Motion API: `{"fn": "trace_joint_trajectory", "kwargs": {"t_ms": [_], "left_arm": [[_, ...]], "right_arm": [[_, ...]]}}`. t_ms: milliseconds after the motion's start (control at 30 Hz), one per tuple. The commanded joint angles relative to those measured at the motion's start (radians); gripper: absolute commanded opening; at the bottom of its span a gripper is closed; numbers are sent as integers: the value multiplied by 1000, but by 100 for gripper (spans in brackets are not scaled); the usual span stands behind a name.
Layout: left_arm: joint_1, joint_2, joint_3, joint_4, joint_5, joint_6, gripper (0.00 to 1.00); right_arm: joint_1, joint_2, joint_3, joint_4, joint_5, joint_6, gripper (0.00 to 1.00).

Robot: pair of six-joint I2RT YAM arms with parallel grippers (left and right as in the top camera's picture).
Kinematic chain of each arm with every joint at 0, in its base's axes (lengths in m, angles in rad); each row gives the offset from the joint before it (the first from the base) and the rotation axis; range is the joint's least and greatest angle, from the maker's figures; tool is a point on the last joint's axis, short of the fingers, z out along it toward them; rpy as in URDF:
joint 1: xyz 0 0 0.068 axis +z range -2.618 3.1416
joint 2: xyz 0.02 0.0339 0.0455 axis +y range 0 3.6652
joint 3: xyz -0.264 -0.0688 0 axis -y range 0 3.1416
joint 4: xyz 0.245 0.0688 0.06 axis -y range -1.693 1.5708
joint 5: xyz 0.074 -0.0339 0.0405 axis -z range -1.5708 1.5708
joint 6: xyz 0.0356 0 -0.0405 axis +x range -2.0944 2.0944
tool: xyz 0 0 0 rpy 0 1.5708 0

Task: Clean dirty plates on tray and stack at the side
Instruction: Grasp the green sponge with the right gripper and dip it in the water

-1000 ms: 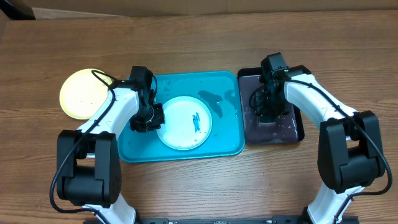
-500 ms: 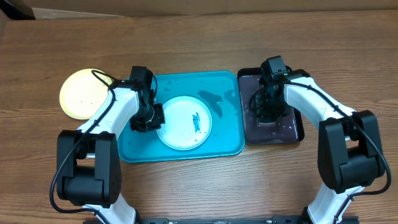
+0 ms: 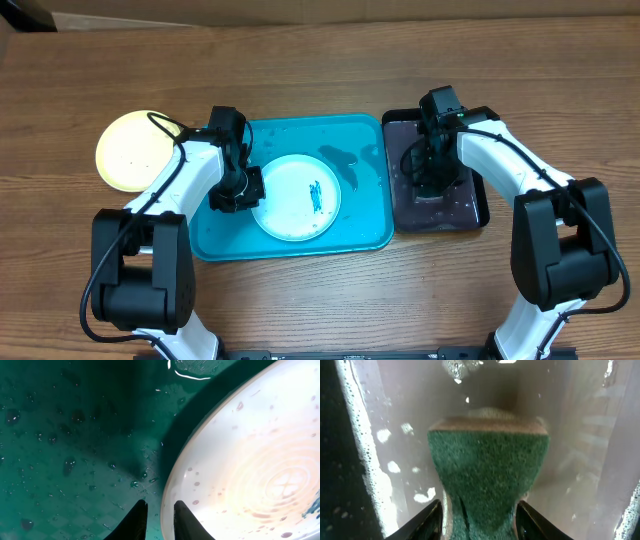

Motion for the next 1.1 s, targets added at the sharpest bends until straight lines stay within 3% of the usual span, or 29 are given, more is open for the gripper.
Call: {"fn": "trace_joint_trajectory", "kwargs": {"t_ms": [0,167,367,1067], "left_arm": [[-7,11,2,2,-3,3,21],[-7,11,2,2,-3,3,21],[-7,11,2,3,-5,3,22],[-7,11,2,24,-13,0,22]], "right_arm": [[2,-3,15,3,11,2,49],[2,-3,-13,39,11,2,34],[2,-3,-13,38,11,2,4],[2,-3,-13,39,11,2,4]]}}
